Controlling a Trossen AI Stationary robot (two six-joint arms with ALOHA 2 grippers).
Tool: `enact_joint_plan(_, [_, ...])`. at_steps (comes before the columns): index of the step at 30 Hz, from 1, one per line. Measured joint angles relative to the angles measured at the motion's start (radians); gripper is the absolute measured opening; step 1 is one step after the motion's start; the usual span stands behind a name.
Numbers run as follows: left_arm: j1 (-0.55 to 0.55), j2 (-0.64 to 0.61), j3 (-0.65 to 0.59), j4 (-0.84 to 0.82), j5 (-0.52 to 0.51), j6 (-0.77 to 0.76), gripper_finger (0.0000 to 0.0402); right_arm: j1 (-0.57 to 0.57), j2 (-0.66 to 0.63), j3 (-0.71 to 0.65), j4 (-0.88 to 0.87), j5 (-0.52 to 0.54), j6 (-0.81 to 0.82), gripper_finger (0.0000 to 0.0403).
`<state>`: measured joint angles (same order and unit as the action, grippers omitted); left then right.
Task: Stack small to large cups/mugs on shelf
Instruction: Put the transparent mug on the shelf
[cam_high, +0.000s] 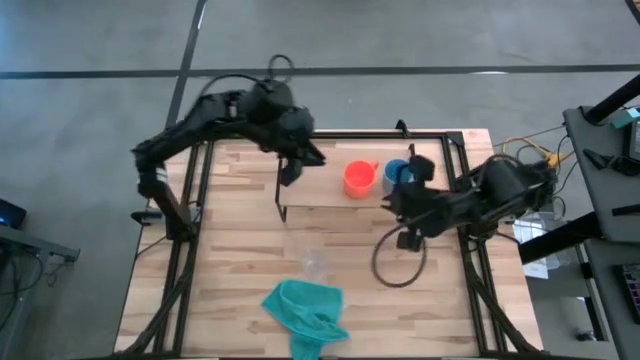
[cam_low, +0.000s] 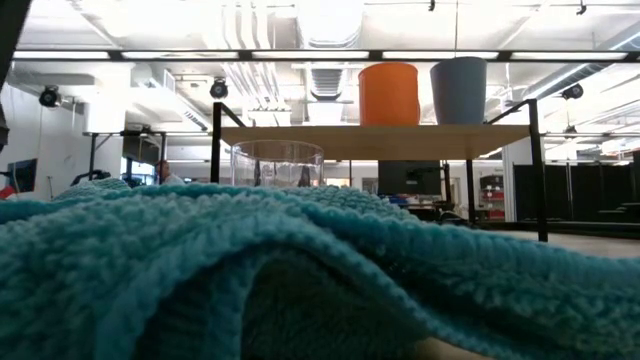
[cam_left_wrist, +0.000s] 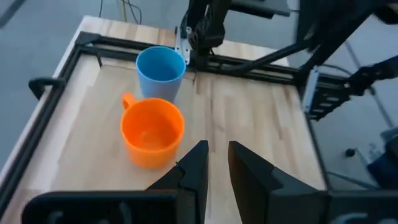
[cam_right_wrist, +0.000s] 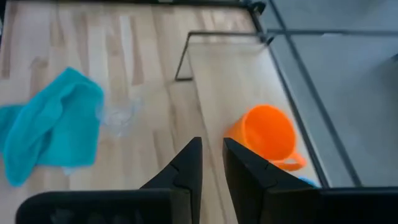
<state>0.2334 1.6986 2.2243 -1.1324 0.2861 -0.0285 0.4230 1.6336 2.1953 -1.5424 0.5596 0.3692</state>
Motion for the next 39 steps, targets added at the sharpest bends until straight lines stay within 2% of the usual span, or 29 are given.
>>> enact_joint_plan(6, [-0.016, -0.096, -0.022, -0.128, 0.0, -0.045, 0.0048, 0.023, -0.077, -0.08, 0.028, 0.065, -0.007, 0.0059])
enact_joint_plan(10, [-0.031, -0.124, -0.023, -0.185, -0.008, -0.098, 0.0048, 0.031, -0.133, -0.22, 0.064, 0.097, 0.036, 0.0059])
enact_joint_plan(14, [-0.054, -0.127, -0.024, -0.207, -0.014, -0.123, 0.0048, 0.053, -0.194, -0.396, 0.19, 0.095, 0.031, 0.0059])
enact_joint_plan(16, [-0.067, -0.121, -0.024, -0.228, -0.013, -0.123, 0.0048, 0.071, -0.228, -0.482, 0.287, 0.068, 0.017, 0.0059])
enact_joint_plan(22, [-0.098, -0.085, -0.039, -0.326, 0.017, -0.124, 0.0048, 0.136, -0.339, -0.712, 0.611, -0.114, -0.039, 0.0059])
enact_joint_plan(26, [-0.141, -0.081, -0.101, -0.309, 0.057, -0.149, 0.0048, 0.169, -0.411, -0.841, 0.76, -0.123, -0.051, 0.0059])
enact_joint_plan(30, [-0.184, -0.079, -0.201, -0.305, 0.06, -0.15, 0.0048, 0.174, -0.474, -0.959, 0.828, -0.122, 0.027, 0.0059])
enact_joint_plan(39, [-0.261, -0.084, -0.449, -0.063, 0.054, -0.285, 0.0048, 0.175, -0.579, -1.208, 1.103, -0.125, 0.034, 0.0059])
